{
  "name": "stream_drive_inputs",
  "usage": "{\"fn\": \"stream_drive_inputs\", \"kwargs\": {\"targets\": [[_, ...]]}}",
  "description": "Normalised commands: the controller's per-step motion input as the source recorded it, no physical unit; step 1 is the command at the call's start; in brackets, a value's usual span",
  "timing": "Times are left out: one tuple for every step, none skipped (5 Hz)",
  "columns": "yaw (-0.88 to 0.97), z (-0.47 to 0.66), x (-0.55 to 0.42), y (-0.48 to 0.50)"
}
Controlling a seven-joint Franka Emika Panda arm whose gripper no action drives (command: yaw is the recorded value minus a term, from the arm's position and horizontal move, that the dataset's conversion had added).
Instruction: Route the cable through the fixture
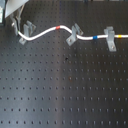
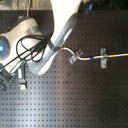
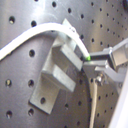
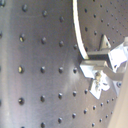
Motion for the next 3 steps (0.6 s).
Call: {"fn": "stream_drive_inputs", "kwargs": {"targets": [[0.09, -0.14, 0.069, -0.065], [0.08, -0.44, 0.104, -0.099], [0.07, -0.39, 0.180, -0.175]]}}
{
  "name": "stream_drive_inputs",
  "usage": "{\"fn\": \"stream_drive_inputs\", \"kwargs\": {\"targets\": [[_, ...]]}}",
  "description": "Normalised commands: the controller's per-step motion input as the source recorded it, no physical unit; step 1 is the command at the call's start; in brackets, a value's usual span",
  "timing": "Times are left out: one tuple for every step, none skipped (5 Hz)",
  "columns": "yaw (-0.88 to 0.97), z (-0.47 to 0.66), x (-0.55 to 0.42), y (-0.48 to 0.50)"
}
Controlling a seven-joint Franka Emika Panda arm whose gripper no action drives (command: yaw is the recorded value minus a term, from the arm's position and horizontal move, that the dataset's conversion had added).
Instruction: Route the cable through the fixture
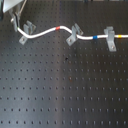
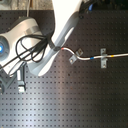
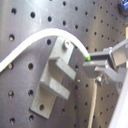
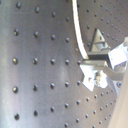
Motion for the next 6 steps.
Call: {"fn": "stream_drive_inputs", "kwargs": {"targets": [[-0.17, -0.35, 0.200, -0.330], [-0.48, -0.30, -0.006, -0.476], [-0.43, -0.28, -0.042, -0.525], [-0.31, -0.06, -0.162, -0.430], [0.00, 0.22, -0.164, -0.073], [0.00, 0.26, -0.208, 0.106]]}}
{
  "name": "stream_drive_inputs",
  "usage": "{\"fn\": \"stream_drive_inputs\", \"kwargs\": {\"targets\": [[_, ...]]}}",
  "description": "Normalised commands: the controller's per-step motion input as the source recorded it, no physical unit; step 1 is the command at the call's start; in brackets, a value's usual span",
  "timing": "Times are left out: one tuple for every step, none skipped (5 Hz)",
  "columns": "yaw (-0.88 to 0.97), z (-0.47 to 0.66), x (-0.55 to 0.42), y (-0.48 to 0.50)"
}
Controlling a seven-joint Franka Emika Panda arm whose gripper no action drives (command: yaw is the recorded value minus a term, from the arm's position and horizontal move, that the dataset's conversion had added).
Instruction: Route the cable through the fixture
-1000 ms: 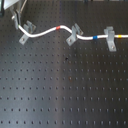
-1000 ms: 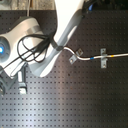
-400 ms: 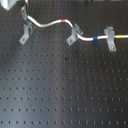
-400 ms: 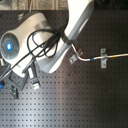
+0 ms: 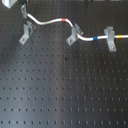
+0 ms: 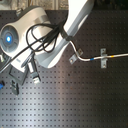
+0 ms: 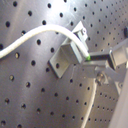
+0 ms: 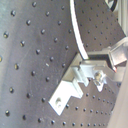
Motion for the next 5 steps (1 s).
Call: {"fn": "stream_drive_inputs", "kwargs": {"targets": [[0.14, 0.25, -0.201, 0.113], [0.31, 0.22, -0.174, 0.199], [0.44, 0.19, -0.095, 0.272], [0.36, 0.15, 0.218, 0.344], [0.27, 0.02, 0.290, 0.174]]}}
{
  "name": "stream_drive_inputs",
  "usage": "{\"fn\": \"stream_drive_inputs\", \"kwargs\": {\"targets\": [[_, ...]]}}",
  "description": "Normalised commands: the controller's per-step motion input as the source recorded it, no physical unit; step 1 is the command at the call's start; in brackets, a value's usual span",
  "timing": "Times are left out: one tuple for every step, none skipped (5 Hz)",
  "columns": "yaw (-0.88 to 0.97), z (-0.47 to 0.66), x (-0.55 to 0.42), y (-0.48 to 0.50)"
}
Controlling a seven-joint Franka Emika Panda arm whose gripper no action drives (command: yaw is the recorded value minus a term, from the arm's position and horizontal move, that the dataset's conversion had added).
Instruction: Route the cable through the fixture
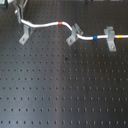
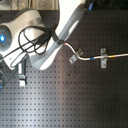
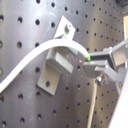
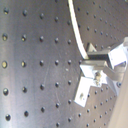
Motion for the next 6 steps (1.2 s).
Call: {"fn": "stream_drive_inputs", "kwargs": {"targets": [[0.02, 0.00, 0.138, -0.298], [-0.15, 0.00, -0.172, -0.633], [-0.13, 0.00, -0.274, -0.568], [0.04, 0.05, -0.140, -0.098], [0.15, 0.00, -0.044, 0.017], [0.00, 0.00, -0.134, -0.061]]}}
